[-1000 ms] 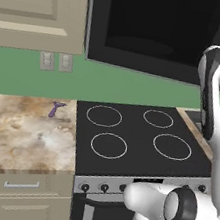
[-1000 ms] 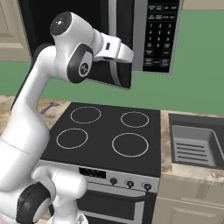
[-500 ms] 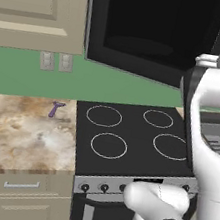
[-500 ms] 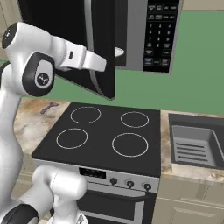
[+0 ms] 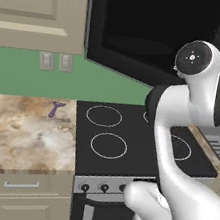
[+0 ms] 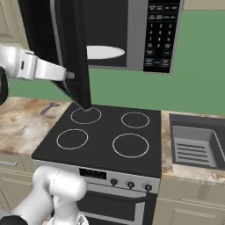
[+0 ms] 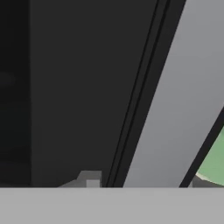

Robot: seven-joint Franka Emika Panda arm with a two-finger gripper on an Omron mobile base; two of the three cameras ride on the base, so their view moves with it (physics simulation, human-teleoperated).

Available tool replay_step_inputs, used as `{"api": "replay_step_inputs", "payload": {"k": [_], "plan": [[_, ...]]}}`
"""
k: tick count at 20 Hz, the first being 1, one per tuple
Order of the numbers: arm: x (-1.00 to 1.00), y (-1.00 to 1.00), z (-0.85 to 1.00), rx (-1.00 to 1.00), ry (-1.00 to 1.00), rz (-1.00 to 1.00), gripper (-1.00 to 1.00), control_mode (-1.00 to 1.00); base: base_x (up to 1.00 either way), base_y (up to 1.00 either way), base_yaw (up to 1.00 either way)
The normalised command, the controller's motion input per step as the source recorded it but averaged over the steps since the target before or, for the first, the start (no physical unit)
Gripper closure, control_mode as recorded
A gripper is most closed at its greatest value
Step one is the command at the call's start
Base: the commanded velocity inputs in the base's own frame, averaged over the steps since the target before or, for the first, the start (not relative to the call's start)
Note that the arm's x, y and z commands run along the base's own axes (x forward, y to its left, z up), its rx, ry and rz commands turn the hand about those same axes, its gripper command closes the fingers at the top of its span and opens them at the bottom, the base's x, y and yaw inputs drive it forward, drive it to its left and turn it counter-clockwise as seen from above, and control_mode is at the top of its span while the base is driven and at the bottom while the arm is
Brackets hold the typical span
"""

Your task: Place the sponge inside the microwave to prepare for sanitizing.

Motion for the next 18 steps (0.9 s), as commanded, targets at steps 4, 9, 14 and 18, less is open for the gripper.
{"api": "replay_step_inputs", "payload": {"k": [4, 9, 14, 18], "plan": [[-0.31, 0.77, 0.0, -0.02, 0.0, -0.17, 1.0, -1.0, 0.0, 0.0, 0.0], [-0.26, 0.78, 0.0, -0.01, 0.01, -0.16, 1.0, -1.0, 0.0, 0.0, 0.0], [-0.26, 0.8, -0.02, -0.03, 0.0, -0.17, 1.0, -1.0, 0.0, 0.0, 0.0], [-0.19, 0.88, -0.09, -0.06, 0.0, -0.16, 1.0, -1.0, 0.0, 0.0, 0.0]]}}
